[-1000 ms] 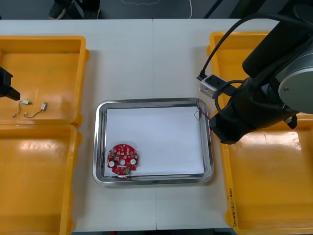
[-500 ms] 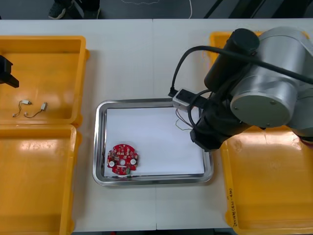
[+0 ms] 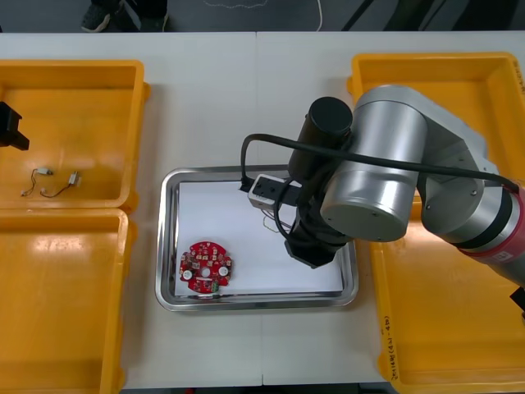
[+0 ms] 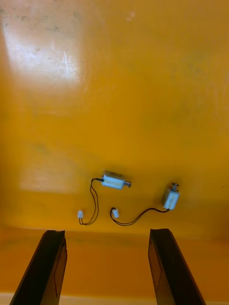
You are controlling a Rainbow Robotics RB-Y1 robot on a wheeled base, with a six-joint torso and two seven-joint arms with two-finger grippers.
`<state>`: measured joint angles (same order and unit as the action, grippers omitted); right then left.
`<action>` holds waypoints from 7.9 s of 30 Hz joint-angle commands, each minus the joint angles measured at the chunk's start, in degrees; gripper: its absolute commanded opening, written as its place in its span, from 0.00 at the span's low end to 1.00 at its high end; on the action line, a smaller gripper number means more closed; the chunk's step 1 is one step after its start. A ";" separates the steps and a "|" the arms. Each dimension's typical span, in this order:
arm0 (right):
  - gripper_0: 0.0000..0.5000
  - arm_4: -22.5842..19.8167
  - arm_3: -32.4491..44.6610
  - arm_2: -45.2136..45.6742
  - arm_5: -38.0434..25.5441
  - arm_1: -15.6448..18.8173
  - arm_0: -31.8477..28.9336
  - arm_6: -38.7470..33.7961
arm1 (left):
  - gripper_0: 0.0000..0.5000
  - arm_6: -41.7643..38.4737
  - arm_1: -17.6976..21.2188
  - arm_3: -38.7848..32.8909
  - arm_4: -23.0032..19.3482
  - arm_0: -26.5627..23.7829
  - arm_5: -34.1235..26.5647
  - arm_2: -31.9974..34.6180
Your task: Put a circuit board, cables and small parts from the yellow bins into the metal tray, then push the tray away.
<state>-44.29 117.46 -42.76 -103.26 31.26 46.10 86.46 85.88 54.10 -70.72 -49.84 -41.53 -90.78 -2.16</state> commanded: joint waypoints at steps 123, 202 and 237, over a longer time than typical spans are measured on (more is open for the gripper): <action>1.00 -2.82 -18.85 15.07 -2.30 4.69 11.64 19.54 | 0.00 -5.19 1.36 -12.25 -1.92 -6.64 -19.22 8.32; 1.00 2.54 -68.16 30.19 23.10 12.68 11.11 29.55 | 0.00 -36.40 -35.56 -31.32 24.53 5.49 -11.53 -19.37; 0.50 2.19 -68.25 30.10 26.53 12.68 5.66 33.16 | 0.34 -34.81 -36.17 -28.24 27.52 8.39 -7.13 -20.86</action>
<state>-41.47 48.49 -14.43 -77.04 41.59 52.08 118.17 45.82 19.34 -98.31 -22.92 -33.78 -98.45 -22.20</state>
